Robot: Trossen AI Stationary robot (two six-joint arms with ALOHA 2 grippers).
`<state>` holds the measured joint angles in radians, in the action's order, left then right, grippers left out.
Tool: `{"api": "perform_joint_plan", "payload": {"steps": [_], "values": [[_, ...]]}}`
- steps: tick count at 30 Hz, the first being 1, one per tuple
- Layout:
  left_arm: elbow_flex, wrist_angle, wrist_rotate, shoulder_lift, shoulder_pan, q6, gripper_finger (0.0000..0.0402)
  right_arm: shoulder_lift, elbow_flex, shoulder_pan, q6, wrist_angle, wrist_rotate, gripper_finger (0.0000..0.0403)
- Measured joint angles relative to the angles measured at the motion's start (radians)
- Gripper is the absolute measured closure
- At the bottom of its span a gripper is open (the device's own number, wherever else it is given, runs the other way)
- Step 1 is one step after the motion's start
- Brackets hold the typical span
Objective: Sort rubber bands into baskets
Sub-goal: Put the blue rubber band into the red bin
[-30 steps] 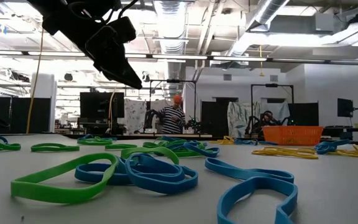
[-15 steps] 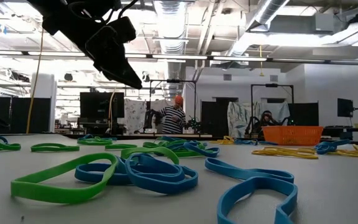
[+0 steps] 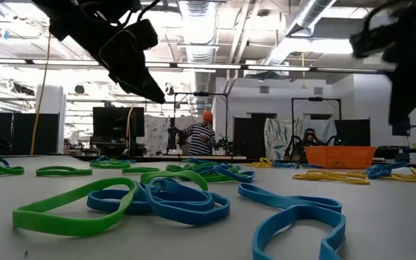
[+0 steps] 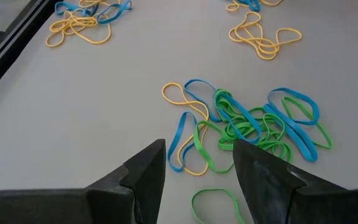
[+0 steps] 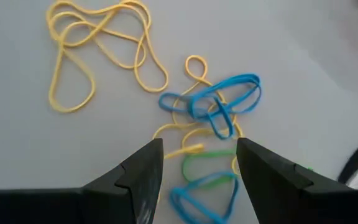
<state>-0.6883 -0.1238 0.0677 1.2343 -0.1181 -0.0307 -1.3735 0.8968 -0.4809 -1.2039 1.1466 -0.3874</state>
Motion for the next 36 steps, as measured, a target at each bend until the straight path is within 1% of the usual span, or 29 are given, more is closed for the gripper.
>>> {"api": "perform_joint_plan", "payload": {"steps": [4,9,11,15,21,23,25,27,30,31,33,36], "values": [[0.0,0.0,0.0,0.0,0.0,0.0,0.0223,0.0,-0.064,0.083,0.08,-0.13,0.049,0.0171],[0.0,0.0,0.0,0.0,0.0,0.0,0.0223,0.0,-0.118,0.165,0.141,-0.204,0.053,0.0171],[0.0,0.0,0.0,0.0,0.0,0.0,0.0223,0.0,-0.138,0.194,0.172,-0.232,0.071,0.0171],[0.0,0.0,0.0,0.0,0.0,0.0,0.0223,0.0,-0.178,0.242,0.217,-0.318,0.106,0.0171],[0.0,0.0,0.0,0.0,0.0,0.0,0.0223,0.0,-0.254,0.287,0.237,-0.369,0.156,0.0174],[0.0,0.0,0.0,0.0,0.0,0.0,0.0223,0.0,-0.27,0.295,0.247,-0.389,0.178,0.019],[0.0,0.0,0.0,0.0,0.0,0.0,0.0223,0.0,-0.274,0.299,0.261,-0.404,0.188,0.0221],[0.0,0.0,0.0,0.0,0.0,0.0,0.0223,0.0,-0.273,0.299,0.273,-0.406,0.191,0.0268],[0.0,0.0,0.0,0.0,0.0,0.0,0.0223,0.0,-0.256,0.299,0.309,-0.399,0.202,0.0356],[0.0,0.0,0.0,0.0,0.0,0.0,0.0223,0.0,-0.247,0.299,0.318,-0.396,0.206,0.0375],[0.0,0.0,0.0,0.0,0.0,0.0,0.0223,0.007,-0.227,0.298,0.323,-0.382,0.207,0.0381],[0.0,0.0,0.0,0.0,0.0,0.0,0.0223,0.025,-0.178,0.298,0.324,-0.319,0.206,0.0368]]}}
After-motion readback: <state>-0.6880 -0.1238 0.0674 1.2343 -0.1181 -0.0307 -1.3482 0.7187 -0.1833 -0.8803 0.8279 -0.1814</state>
